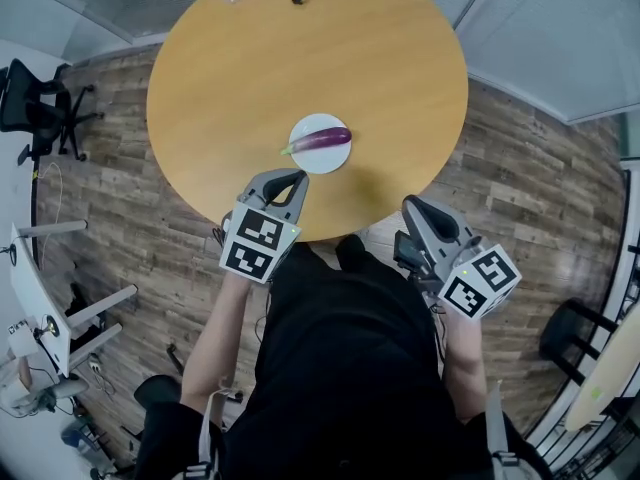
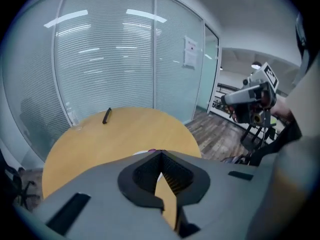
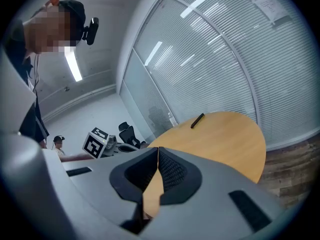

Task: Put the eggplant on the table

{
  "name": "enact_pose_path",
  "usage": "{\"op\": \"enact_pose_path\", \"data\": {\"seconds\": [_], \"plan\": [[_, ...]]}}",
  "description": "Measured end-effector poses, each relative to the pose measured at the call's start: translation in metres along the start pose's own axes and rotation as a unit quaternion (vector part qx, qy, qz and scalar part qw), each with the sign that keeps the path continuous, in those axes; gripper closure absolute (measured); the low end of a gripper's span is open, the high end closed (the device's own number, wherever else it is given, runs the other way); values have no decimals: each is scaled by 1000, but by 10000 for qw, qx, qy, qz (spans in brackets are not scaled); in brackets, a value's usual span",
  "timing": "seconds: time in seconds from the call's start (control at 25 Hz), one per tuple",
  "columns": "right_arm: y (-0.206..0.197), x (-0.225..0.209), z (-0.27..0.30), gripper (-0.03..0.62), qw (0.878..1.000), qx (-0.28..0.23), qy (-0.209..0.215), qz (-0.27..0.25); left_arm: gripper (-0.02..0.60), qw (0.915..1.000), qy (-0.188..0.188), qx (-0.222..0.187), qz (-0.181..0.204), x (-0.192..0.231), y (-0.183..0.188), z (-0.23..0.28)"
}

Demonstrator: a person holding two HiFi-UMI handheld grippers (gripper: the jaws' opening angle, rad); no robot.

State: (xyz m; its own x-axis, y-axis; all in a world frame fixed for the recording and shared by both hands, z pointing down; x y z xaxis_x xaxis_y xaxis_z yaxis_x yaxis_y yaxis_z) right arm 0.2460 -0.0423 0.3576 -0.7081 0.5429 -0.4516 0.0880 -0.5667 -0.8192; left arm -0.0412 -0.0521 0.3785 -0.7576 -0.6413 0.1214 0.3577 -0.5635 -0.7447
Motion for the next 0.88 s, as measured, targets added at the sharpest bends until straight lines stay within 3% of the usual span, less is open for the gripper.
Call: {"op": "enact_pose_path", "data": {"seconds": [0.2,0.36,0.52,0.72,0.88], "plan": [[0,22,19,576,10000,30,-84,-17,571,9898,-578,-856,-985,18,-7,-32],[5,44,36,576,9998,23,-216,-32,571,9807,-800,-1144,-1366,45,-23,-56],[8,59,48,576,9988,-7,-484,-47,571,9641,-1125,-1542,-1845,69,-39,-73],[4,92,68,576,9969,-106,-780,18,571,9532,-1373,-1800,-2004,96,-53,-97],[-5,125,80,576,9947,-161,-1015,65,571,9514,-1705,-1728,-1894,115,-65,-109]]}}
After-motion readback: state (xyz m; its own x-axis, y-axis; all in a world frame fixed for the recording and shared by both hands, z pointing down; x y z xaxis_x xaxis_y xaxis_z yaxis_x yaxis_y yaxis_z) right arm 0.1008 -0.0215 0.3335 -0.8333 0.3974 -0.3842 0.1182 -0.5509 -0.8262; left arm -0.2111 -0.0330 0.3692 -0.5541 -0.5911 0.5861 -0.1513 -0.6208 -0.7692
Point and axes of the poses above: the fingertips, and each gripper's own axes: z forward along the fingers, x to its left, y out of its top, the point moved 10 cm from there along -z, backward along the fingers, and after that the axes turned 9 degrees about -y, right-handed, at the moved point
